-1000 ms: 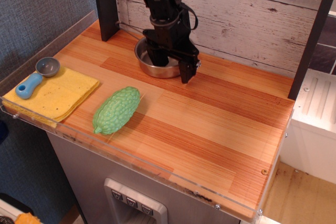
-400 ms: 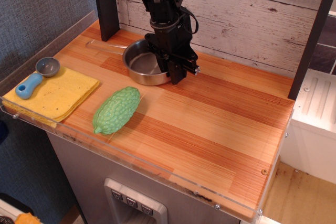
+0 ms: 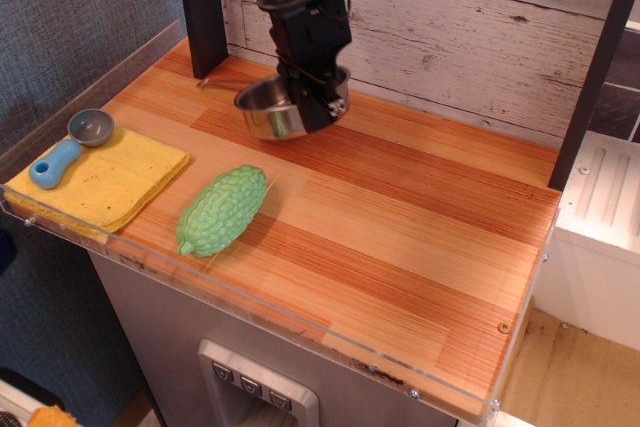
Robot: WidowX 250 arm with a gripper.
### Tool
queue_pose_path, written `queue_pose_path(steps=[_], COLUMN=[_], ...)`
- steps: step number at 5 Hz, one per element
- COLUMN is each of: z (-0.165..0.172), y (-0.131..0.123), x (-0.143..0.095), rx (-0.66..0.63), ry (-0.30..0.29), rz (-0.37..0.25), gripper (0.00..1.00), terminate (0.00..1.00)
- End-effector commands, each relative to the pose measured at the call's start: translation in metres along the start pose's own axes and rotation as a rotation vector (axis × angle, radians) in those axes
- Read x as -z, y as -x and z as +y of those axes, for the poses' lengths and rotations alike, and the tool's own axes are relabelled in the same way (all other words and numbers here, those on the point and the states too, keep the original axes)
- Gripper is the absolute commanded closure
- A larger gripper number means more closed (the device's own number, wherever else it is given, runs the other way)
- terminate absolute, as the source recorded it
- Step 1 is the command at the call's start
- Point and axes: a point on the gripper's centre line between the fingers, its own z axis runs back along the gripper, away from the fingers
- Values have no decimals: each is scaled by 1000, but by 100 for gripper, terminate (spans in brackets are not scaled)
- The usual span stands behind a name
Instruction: Move the pot towards the bottom corner of counter.
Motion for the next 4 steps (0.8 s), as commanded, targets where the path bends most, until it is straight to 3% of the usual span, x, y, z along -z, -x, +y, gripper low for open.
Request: queue_pose_path(steps=[1, 2, 3, 4], z=[-47, -100, -143, -154], y=[-8, -9, -4, 3], x=[-69, -77, -67, -40], rx=[304, 365, 298, 154], ry=[1, 16, -10, -14], rz=[-98, -104, -58, 28], gripper=[100, 100, 100, 100], terminate=[0, 0, 0, 0])
